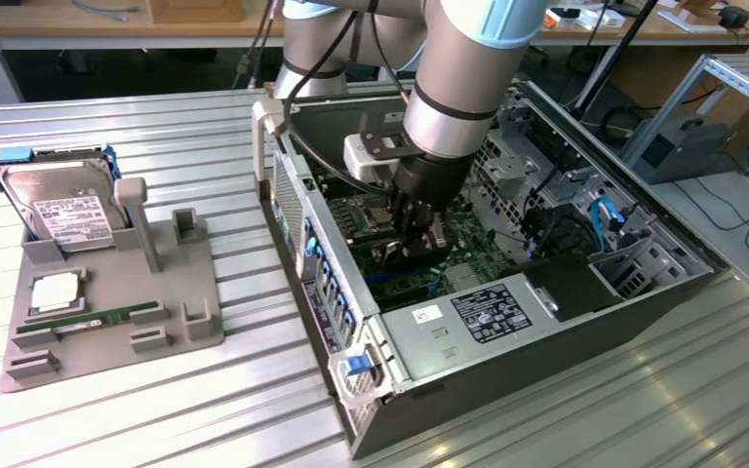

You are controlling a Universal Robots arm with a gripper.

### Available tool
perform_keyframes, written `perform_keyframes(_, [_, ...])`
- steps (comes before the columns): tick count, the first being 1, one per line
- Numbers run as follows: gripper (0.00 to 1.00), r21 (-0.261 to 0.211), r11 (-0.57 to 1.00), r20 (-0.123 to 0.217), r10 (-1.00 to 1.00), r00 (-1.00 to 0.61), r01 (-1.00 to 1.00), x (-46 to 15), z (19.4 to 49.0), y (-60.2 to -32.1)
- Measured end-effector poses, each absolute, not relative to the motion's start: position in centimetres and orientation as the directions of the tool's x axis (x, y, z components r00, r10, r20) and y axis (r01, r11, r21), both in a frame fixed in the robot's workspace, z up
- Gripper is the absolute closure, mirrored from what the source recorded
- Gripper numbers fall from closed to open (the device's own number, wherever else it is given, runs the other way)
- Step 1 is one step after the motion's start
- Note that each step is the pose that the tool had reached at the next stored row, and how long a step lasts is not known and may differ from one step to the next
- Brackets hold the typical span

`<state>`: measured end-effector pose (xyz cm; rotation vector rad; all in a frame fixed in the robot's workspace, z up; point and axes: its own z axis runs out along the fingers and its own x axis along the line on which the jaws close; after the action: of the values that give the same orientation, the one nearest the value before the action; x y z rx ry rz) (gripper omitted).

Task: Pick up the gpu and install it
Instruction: 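Insert the gpu into the slot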

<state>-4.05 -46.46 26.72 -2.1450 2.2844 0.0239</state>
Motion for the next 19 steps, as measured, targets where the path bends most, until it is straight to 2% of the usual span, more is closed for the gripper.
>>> perform_keyframes(5, [0.73,0.023,0.063,-0.015,-0.998,-0.063,-0.998,-4.05,26.7,-46.46])
perform_keyframes(19, [0.73,0.028,0.063,-0.015,-0.998,-0.063,-0.998,-3.14,26.62,-46.46])
